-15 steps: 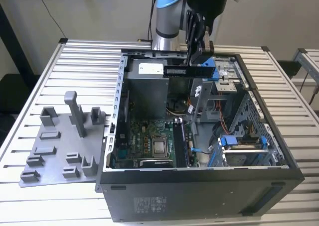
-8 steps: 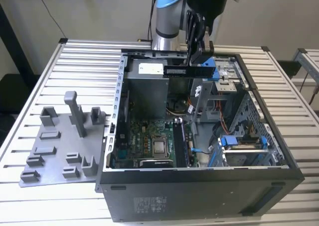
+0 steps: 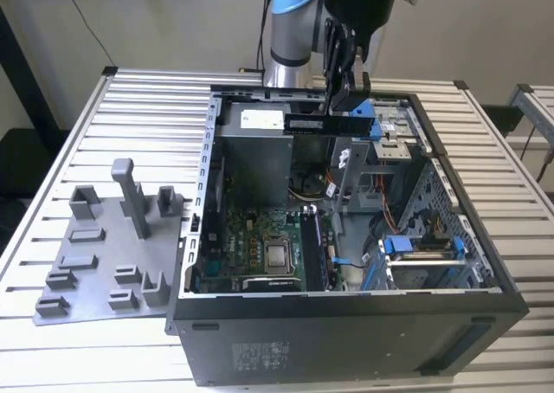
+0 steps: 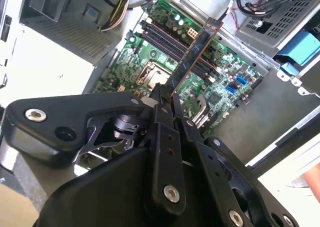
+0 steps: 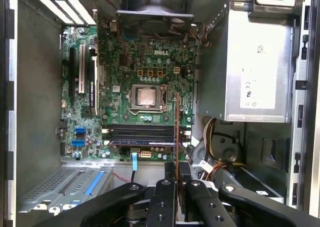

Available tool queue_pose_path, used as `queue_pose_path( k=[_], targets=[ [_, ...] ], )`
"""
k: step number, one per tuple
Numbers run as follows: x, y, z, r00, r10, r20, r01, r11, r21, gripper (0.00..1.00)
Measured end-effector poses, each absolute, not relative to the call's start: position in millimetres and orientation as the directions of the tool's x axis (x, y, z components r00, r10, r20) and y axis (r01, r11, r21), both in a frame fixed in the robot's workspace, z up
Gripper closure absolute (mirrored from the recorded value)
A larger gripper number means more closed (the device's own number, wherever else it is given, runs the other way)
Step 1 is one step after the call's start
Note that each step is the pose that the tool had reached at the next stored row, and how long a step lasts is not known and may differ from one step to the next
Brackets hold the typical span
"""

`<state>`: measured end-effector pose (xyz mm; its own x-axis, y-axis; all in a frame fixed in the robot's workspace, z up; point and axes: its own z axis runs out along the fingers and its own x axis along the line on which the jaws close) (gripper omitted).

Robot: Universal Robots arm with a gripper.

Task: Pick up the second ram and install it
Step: 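Pick up the second ram and move it above second insertion slot, then insert the second ram into the second slot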

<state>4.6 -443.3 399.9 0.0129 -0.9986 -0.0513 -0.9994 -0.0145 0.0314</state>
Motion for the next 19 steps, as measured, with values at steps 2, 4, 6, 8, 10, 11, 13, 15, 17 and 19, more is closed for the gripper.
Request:
queue_pose_path(
  k=[2,4,6,8,10,11,13,15,17,19],
  targets=[
    [5.1,-443.3,399.9,0.013,-0.999,-0.051,-0.999,-0.015,0.031,0.86],
    [6.8,-443.3,399.8,0.013,-0.999,-0.051,-0.999,-0.015,0.031,0.86],
    [8.4,-443.2,399.8,0.013,-0.999,-0.051,-0.999,-0.015,0.031,0.86],
    [8.5,-443.3,399.9,0.013,-0.999,-0.051,-0.999,-0.014,0.031,0.86],
    [9.0,-443.3,399.9,0.013,-0.999,-0.051,-0.999,-0.015,0.031,0.86],
    [9.2,-443.3,399.9,0.013,-0.999,-0.051,-0.999,-0.015,0.031,0.86],
    [9.4,-443.3,399.9,0.013,-0.999,-0.051,-0.999,-0.014,0.031,0.86],
    [9.5,-443.3,399.9,0.013,-0.999,-0.051,-0.999,-0.015,0.031,0.86],
    [9.7,-443.3,399.9,0.013,-0.999,-0.051,-0.999,-0.015,0.031,0.86],
    [9.8,-443.3,399.9,0.013,-0.999,-0.051,-0.999,-0.014,0.031,0.86]
  ],
)
